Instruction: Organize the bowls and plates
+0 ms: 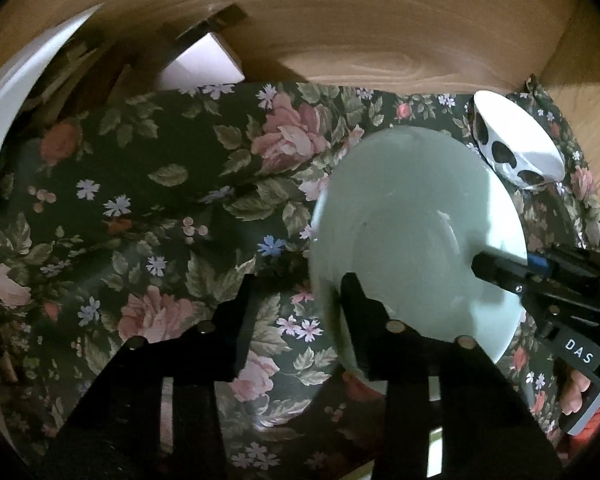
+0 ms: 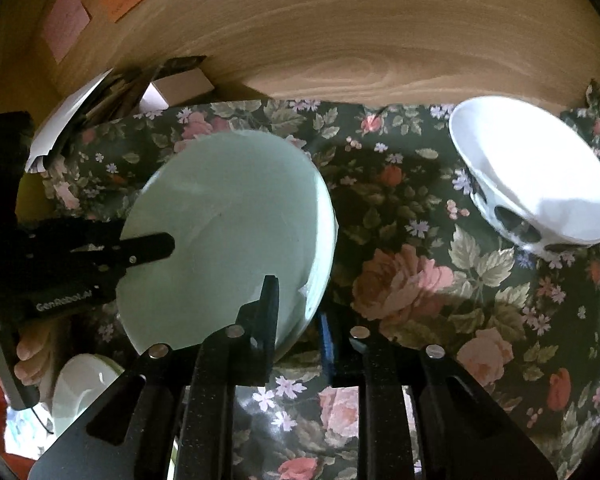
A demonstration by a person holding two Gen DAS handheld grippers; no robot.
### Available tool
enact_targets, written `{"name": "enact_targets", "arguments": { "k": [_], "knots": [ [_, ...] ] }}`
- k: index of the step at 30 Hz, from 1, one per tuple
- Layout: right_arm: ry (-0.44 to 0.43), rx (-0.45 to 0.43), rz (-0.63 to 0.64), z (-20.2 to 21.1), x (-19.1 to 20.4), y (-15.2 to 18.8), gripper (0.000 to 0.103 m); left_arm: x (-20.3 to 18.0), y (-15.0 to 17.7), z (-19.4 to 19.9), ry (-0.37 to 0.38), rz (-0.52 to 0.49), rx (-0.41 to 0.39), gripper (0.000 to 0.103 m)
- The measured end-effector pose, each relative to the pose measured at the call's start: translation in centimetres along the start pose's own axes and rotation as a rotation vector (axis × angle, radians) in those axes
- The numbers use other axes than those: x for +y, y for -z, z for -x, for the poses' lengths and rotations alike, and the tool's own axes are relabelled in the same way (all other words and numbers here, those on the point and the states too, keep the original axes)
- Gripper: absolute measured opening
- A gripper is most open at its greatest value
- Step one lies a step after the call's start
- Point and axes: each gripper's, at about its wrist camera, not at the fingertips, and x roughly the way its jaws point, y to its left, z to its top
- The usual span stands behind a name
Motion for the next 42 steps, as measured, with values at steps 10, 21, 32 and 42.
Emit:
{"name": "enact_targets", "arguments": {
  "k": [10, 21, 32, 42],
  "knots": [
    [0.030, -0.049, 0.010, -1.6, 1.2, -1.4, 0.019, -2.5, 0.0, -1.3, -0.017, -0.084, 0.016, 0.017],
    [0.015, -0.111, -0.016, 1.4, 1.7, -0.8, 0.019, -2.9, 1.1, 1.9, -0.007, -0.090, -0.043, 0.017],
    [0.026, -0.207, 0.021, 5.7, 4.8, -0.2, 0.019, -1.7, 3.3, 7.4, 0.006, -0.068, -0.154, 0.017],
    [0.029, -0.255, 0.051, 7.9, 7.8, 0.9, 0.019, -0.3, 5.9, 10.6, 0.005, -0.052, -0.218, 0.017]
  ]
}}
